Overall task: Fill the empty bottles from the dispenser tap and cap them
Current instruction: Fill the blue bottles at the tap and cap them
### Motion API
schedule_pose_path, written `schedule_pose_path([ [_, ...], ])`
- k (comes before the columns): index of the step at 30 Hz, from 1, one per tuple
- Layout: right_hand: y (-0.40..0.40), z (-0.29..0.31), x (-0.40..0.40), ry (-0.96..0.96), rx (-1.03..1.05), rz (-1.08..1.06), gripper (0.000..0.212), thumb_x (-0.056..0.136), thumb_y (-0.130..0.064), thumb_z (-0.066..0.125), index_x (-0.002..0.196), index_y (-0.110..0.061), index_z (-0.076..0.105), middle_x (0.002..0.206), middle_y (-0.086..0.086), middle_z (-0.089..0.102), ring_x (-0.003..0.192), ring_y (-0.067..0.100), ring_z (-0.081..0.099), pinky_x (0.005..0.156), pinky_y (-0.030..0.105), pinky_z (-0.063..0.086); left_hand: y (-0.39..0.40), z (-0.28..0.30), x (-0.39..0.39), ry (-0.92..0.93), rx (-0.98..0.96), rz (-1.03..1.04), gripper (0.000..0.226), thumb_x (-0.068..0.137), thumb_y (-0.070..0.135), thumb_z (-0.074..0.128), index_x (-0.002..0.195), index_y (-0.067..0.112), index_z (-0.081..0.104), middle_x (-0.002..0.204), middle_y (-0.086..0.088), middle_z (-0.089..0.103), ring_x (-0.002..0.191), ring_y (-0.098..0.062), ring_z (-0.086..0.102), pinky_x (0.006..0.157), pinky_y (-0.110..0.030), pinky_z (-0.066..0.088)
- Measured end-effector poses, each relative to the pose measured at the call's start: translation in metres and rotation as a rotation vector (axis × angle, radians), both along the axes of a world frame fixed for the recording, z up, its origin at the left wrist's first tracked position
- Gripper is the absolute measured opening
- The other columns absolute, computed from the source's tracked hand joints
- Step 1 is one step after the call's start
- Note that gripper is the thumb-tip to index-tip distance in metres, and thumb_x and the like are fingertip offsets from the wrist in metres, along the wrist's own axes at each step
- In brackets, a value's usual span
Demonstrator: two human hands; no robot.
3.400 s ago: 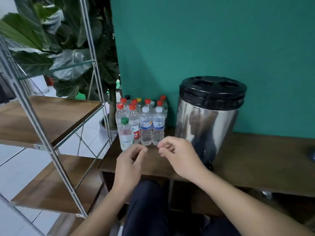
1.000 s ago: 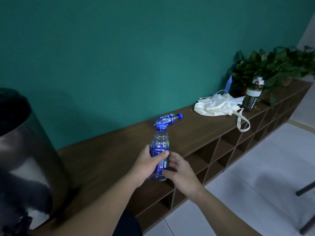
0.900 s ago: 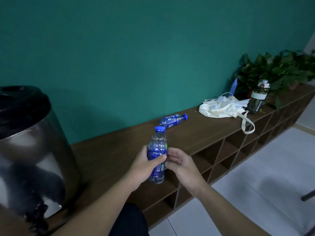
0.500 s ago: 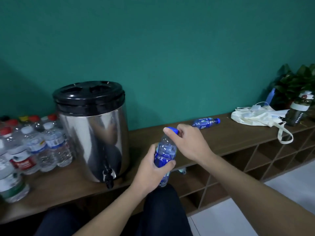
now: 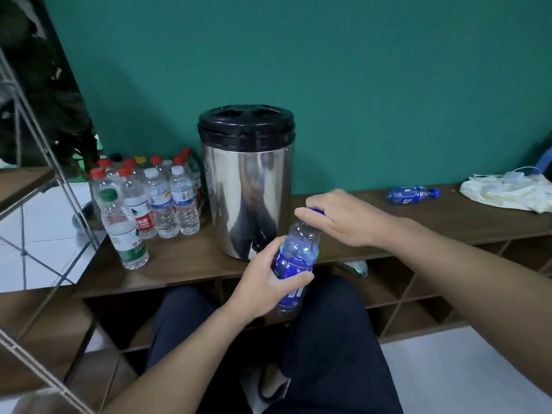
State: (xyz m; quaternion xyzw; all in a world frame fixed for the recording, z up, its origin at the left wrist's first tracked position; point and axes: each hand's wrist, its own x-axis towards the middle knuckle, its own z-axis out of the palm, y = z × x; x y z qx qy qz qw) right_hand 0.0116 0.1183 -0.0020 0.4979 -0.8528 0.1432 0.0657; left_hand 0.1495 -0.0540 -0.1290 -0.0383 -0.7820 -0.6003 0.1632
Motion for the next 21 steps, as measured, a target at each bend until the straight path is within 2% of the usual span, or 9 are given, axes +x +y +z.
schedule_pose_path([
  [3, -0.003, -0.003, 0.003, -0.081, 0.022, 0.05, 0.043, 0.115, -0.058, 0.046, 0.093, -0.022, 0.054, 0.081, -0.005, 0.057, 0.072, 0.013, 0.05, 0.069, 0.035, 0.044, -0.015, -0.008, 0.008, -0.041, 0.065, -0.065, 0.043, 0.094, 0.014, 0.089, 0.131, 0.024, 0.07, 0.115, -0.004, 0.079, 0.103, -0.017, 0.074, 0.099, -0.042, 0.061],
  [6, -0.007, -0.01, 0.0, -0.111, 0.097, 0.118, 0.027, 0.114, -0.054, 0.049, 0.109, -0.031, 0.062, 0.099, -0.012, 0.059, 0.09, 0.008, 0.058, 0.085, 0.038, 0.051, -0.024, -0.019, 0.012, -0.07, 0.068, -0.077, 0.05, 0.095, 0.011, 0.089, 0.137, 0.027, 0.068, 0.12, -0.001, 0.078, 0.108, -0.015, 0.074, 0.099, -0.031, 0.059],
  [11, -0.007, -0.032, -0.012, -0.12, 0.193, 0.186, 0.022, 0.118, -0.039, 0.049, 0.136, -0.035, 0.059, 0.127, -0.012, 0.055, 0.117, 0.009, 0.057, 0.11, 0.038, 0.047, -0.025, -0.043, 0.011, -0.142, 0.109, -0.061, 0.062, 0.093, 0.017, 0.091, 0.146, 0.03, 0.062, 0.13, 0.005, 0.077, 0.121, -0.015, 0.074, 0.103, -0.029, 0.058],
  [16, -0.002, -0.063, -0.019, -0.199, 0.178, 0.171, 0.033, 0.118, -0.026, 0.049, 0.148, -0.04, 0.052, 0.139, -0.017, 0.048, 0.117, 0.013, 0.058, 0.11, 0.043, 0.049, -0.027, -0.062, 0.002, -0.191, 0.083, -0.026, 0.061, 0.09, 0.017, 0.094, 0.141, 0.029, 0.064, 0.125, 0.006, 0.079, 0.116, -0.015, 0.076, 0.105, -0.032, 0.06],
  [21, -0.002, -0.086, -0.019, -0.181, 0.189, 0.193, 0.037, 0.117, -0.02, 0.05, 0.15, -0.037, 0.049, 0.143, -0.022, 0.044, 0.119, 0.011, 0.056, 0.106, 0.033, 0.048, -0.036, -0.095, -0.004, -0.272, 0.047, -0.027, 0.065, 0.084, 0.017, 0.097, 0.139, 0.028, 0.064, 0.123, 0.005, 0.079, 0.114, -0.015, 0.076, 0.105, -0.034, 0.059],
])
